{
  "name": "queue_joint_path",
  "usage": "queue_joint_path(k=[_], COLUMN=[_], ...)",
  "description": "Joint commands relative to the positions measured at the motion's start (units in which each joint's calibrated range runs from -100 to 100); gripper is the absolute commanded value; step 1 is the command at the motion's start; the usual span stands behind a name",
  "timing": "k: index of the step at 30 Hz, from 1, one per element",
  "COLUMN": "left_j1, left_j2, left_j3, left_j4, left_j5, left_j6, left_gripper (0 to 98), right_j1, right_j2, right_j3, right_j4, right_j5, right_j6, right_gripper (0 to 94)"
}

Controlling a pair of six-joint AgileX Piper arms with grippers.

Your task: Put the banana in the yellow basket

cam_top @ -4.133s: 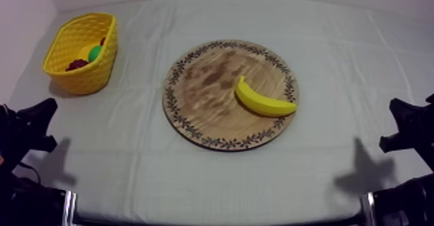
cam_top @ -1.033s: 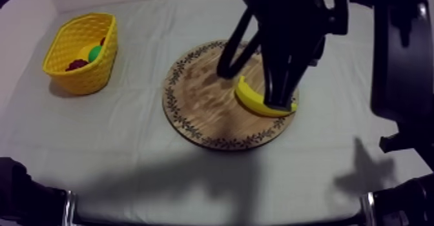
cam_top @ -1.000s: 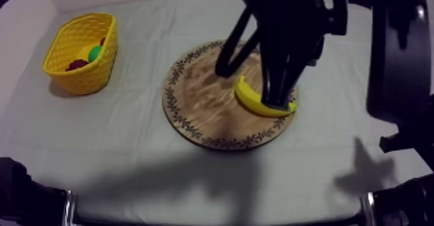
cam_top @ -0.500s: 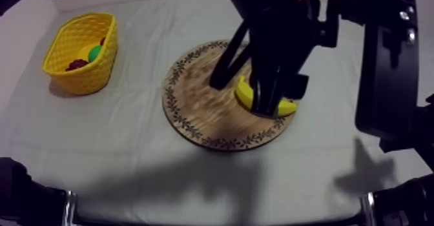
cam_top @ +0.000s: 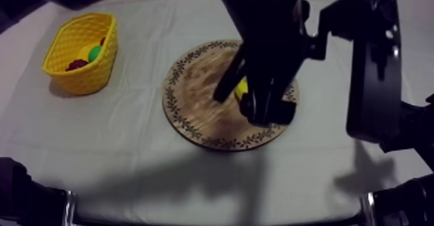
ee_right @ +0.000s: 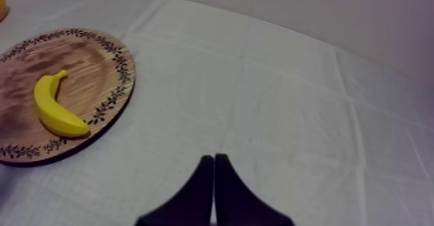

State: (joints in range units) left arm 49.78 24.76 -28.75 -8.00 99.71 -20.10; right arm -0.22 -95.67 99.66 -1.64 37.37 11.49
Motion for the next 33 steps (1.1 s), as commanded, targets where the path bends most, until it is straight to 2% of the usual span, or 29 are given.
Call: queue_joint_path(k=[1,7,17,33], left_j1=[-0.11,-0.78,-2.61,-4.89], left_j2=[1.04,5.67,13.79,26.37], left_j3=[0.50,1.45,0.83,-7.71], left_j4=[-0.02,0.04,0.49,-0.56], left_j5=[0.04,-0.12,-3.42,-3.84], left_j6=[0.09,0.45,1.77,-1.70], left_gripper=[95.7,94.1,84.5,75.7], right_j1=[-0.01,-0.01,-0.01,-0.01], right_j2=[0.00,0.00,0.00,0.00], right_j3=[0.01,0.01,0.01,0.01], right_j4=[0.01,0.01,0.01,0.01], right_j5=[-0.04,-0.04,-0.04,-0.04], right_j6=[0.01,0.01,0.01,0.01], right_gripper=[0.3,0.3,0.3,0.3])
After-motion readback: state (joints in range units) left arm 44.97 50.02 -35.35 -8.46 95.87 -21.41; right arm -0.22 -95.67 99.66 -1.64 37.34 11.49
